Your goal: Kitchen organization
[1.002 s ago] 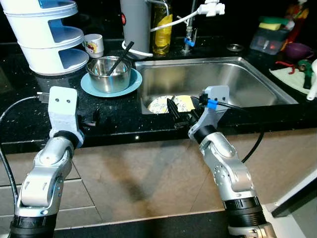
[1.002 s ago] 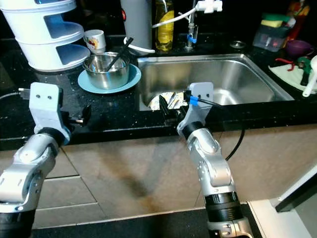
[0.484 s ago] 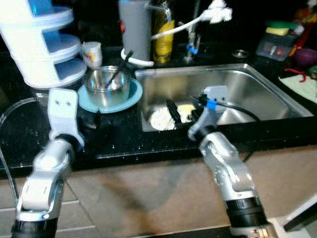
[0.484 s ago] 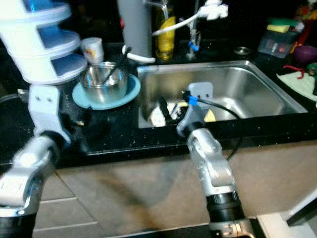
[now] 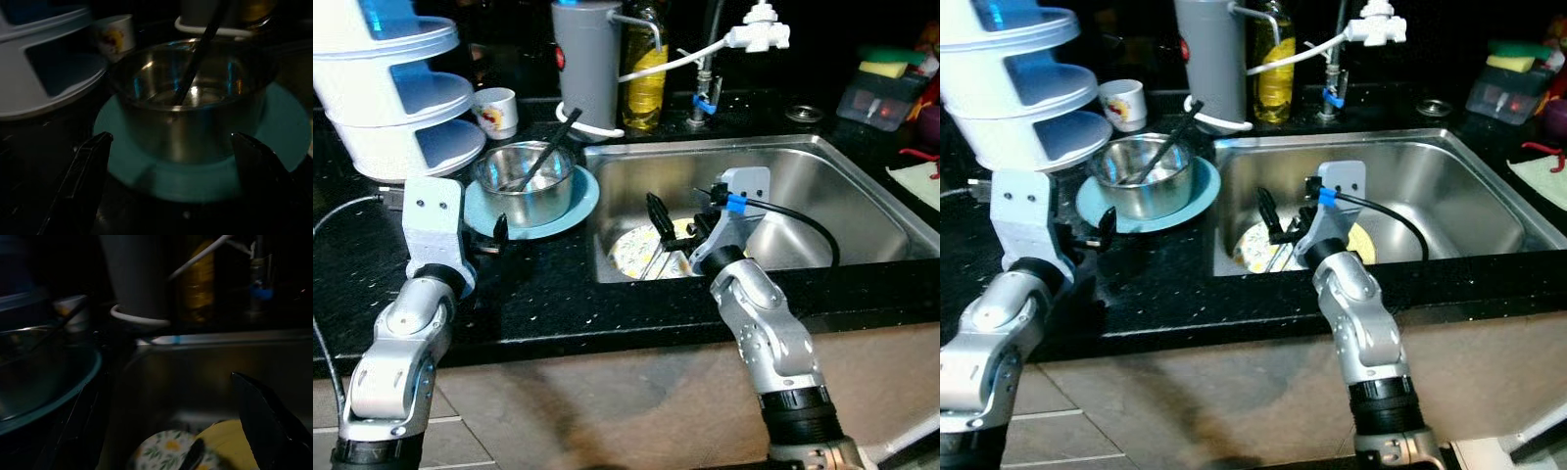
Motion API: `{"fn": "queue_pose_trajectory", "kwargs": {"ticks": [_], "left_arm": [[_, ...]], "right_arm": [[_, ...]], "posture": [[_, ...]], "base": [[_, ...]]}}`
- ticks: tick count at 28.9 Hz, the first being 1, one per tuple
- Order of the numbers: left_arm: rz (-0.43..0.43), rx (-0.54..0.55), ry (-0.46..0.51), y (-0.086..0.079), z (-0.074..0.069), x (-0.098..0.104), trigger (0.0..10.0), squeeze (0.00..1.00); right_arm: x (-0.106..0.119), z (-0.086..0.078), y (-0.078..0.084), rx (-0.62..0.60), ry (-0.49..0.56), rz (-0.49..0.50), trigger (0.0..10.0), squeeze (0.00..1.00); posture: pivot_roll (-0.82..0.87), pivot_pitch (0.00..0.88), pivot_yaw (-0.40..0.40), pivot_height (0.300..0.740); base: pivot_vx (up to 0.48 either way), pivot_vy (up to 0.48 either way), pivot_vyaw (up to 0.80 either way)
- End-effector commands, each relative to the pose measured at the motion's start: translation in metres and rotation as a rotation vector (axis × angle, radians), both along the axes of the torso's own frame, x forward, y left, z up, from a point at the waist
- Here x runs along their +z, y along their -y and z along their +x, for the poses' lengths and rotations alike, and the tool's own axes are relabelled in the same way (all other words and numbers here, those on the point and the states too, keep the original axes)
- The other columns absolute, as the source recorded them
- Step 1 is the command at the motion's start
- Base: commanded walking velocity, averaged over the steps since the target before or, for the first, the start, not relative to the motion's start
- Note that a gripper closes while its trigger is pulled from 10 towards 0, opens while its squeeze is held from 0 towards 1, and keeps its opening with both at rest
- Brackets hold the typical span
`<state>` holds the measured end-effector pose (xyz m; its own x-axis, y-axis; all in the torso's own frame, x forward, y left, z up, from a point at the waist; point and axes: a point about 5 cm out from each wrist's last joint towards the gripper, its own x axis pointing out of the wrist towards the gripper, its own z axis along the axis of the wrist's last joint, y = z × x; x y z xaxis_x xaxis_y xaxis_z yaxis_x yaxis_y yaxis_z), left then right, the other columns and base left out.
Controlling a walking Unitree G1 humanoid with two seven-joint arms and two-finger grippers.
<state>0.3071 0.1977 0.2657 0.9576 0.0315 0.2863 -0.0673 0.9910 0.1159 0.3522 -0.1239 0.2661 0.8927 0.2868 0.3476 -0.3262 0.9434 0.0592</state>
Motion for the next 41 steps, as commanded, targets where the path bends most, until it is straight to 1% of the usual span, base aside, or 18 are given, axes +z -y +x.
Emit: {"fn": "queue_pose_trajectory", "kwargs": {"ticks": [1, 14, 17, 19, 22, 27, 31, 33, 35, 36, 37, 38, 40, 41], "left_arm": [[0.008, 0.026, -0.004, -0.005, -0.003, 0.0, 10.0, 0.0], [-0.004, 0.027, -0.009, -0.004, -0.003, 0.0, 10.0, 0.0], [-0.021, 0.022, 0.014, -0.002, -0.005, 0.002, 10.0, 0.0], [-0.052, 0.038, 0.035, -0.004, -0.006, 0.006, 10.0, 0.0], [-0.067, 0.043, 0.052, -0.005, -0.006, 0.009, 10.0, 0.0], [-0.063, 0.007, 0.081, -0.001, -0.008, 0.017, 10.0, 0.0], [-0.043, -0.043, 0.123, 0.005, -0.011, 0.026, 10.0, 0.0], [-0.078, -0.04, 0.177, 0.003, -0.015, 0.037, 10.0, 0.0], [-0.1, 0.012, 0.21, -0.007, -0.017, 0.045, 10.0, 0.0], [-0.1, 0.012, 0.21, -0.007, -0.017, 0.045, 10.0, 0.0], [-0.095, 0.094, 0.199, -0.021, -0.016, 0.048, 10.0, 0.0], [-0.09, 0.125, 0.181, -0.027, -0.016, 0.048, 10.0, 0.0], [-0.083, 0.148, 0.162, -0.033, -0.015, 0.047, 10.0, 0.0], [-0.072, 0.156, 0.133, -0.036, -0.013, 0.044, 10.0, 0.0]], "right_arm": [[0.0, 0.0, -0.006, 0.015, 0.005, -0.008, 10.0, 0.0], [0.0, 0.0, -0.006, 0.015, 0.004, -0.01, 10.0, 0.0], [0.0, 0.001, -0.006, 0.016, 0.006, -0.01, 10.0, 0.0], [0.001, 0.001, -0.006, 0.016, 0.006, -0.01, 10.0, 0.0], [0.001, 0.001, -0.006, 0.017, 0.007, -0.011, 10.0, 0.0], [0.001, 0.001, -0.006, 0.019, 0.007, -0.012, 10.0, 0.0], [0.002, 0.001, -0.006, 0.02, 0.009, -0.011, 10.0, 0.0], [0.003, 0.001, -0.006, 0.021, 0.011, -0.01, 10.0, 0.0], [0.003, 0.001, -0.006, 0.021, 0.012, -0.01, 10.0, 0.0], [0.003, 0.001, -0.006, 0.021, 0.012, -0.01, 10.0, 0.0], [0.003, 0.001, -0.006, 0.022, 0.013, -0.009, 10.0, 0.0], [0.004, 0.002, -0.006, 0.022, 0.013, -0.009, 10.0, 0.0], [0.004, 0.002, -0.006, 0.022, 0.014, -0.008, 10.0, 0.0], [0.003, 0.002, -0.006, 0.022, 0.013, -0.008, 10.0, 0.0]], "posture": [[0.05, 0.192, -0.021, 0.74], [0.05, 0.194, -0.021, 0.74], [0.05, 0.194, -0.023, 0.74], [0.05, 0.194, -0.023, 0.74], [0.05, 0.196, -0.026, 0.74], [0.05, 0.196, -0.026, 0.74], [0.05, 0.195, -0.029, 0.74], [0.05, 0.195, -0.029, 0.74], [0.05, 0.195, -0.029, 0.74], [0.05, 0.195, -0.029, 0.74], [0.05, 0.188, -0.032, 0.74], [0.05, 0.188, -0.032, 0.74], [0.05, 0.188, -0.032, 0.74], [0.05, 0.182, -0.031, 0.74]], "base": [[0.315, 0.0, 0.0], [0.295, 0.0, 0.0], [0.0, 0.0, 0.0], [0.0, 0.0, 0.0], [0.0, 0.0, 0.0], [0.0, 0.0, 0.0], [0.0, 0.0, 0.0], [0.0, 0.0, 0.0], [0.0, 0.0, 0.0], [0.0, 0.0, 0.0], [0.0, 0.0, 0.0], [0.0, 0.0, 0.0], [0.0, 0.0, 0.0], [0.0, 0.0, 0.0]]}}
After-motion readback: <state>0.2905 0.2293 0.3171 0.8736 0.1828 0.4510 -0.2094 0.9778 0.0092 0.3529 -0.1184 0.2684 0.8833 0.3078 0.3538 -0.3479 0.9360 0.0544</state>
